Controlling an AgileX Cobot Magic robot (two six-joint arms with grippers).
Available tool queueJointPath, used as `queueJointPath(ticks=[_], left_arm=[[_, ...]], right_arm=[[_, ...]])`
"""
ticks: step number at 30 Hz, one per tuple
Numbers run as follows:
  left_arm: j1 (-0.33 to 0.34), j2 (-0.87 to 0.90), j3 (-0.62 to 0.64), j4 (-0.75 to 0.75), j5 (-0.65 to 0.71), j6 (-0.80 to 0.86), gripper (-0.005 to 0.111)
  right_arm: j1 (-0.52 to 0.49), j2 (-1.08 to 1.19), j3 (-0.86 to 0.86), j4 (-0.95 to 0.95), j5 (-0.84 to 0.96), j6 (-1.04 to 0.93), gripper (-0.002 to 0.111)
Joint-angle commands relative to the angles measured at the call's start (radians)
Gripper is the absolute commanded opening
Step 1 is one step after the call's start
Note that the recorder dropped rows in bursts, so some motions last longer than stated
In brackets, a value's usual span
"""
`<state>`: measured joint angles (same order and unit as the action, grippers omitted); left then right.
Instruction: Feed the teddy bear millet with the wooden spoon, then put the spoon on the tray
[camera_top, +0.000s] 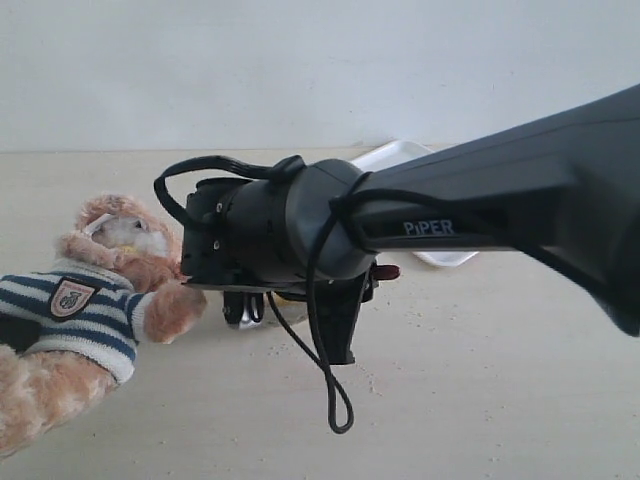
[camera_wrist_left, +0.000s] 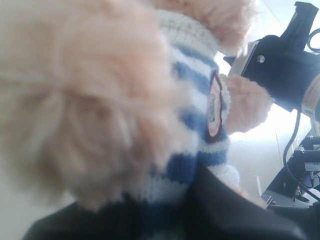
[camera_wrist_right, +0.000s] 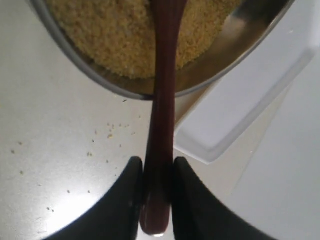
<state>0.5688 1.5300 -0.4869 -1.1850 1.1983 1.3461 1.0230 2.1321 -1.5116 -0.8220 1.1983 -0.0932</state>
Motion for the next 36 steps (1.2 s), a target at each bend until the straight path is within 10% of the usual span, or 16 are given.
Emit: queueJointPath(ticks=[1,36], left_arm=[[0.005,-0.009,0.004,-0.011,0.023,0.008,0.007],[0.005,-0.009,0.004,-0.011,0.023,0.008,0.007]], right_arm=[[-0.007,-0.005,-0.052,0.038,0.019,-0.010,0.011],[-0.150,-0.087,-0.076,0.369,0.023,-0.027,0.011]])
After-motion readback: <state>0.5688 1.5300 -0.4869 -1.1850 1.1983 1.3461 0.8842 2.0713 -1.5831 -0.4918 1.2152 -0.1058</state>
